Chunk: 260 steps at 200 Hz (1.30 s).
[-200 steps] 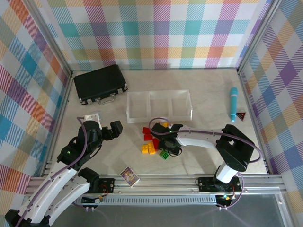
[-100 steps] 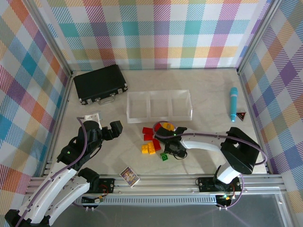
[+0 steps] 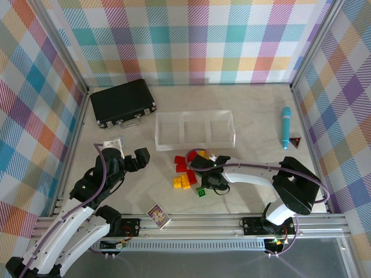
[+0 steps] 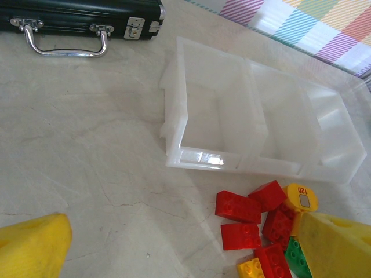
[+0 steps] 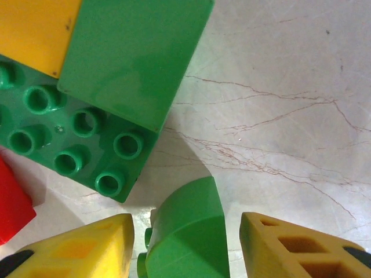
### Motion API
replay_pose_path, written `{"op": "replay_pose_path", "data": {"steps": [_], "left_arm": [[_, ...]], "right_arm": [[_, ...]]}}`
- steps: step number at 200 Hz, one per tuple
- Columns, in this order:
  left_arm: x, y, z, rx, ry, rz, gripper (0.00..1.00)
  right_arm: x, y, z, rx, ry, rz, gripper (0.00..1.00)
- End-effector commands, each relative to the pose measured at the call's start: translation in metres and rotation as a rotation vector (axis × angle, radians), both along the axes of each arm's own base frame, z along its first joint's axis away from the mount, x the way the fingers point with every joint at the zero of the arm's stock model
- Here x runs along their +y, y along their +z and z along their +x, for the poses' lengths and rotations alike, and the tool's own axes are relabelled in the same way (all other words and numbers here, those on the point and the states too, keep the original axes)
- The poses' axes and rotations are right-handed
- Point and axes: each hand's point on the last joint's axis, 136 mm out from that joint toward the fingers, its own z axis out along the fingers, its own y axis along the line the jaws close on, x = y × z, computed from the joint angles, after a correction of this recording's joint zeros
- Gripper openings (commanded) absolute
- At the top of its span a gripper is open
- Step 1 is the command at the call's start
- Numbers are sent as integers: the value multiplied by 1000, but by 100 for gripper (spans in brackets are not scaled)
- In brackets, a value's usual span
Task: Sort the legos into containers by color
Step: Pick up the lego from the bottom-center of the table.
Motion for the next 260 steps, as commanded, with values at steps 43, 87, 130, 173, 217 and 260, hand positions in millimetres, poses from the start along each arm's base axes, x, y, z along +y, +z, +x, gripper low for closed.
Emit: {"op": "replay_pose_path", "data": {"steps": [43, 87, 130, 173, 217, 260], "left_arm": [[0, -5, -3, 8, 2, -6, 100], [0, -6, -2, 11, 7, -2, 100], [1, -6, -2, 13, 9, -1, 100], [1, -4, -3, 11, 7, -5, 100], [0, 2, -3, 4, 6, -17, 100], [-2, 2, -2, 9, 6, -26, 100]], "right_arm": [[-3, -8, -4, 34, 89, -78, 46], [-4, -8, -3, 39, 102, -102, 39], [-6, -3, -3, 44, 117, -120, 31], [-8, 27, 1, 1, 130, -109, 29], [-14, 85, 15, -133, 163, -73, 29], [-29, 136, 60, -271, 161, -23, 30]]}}
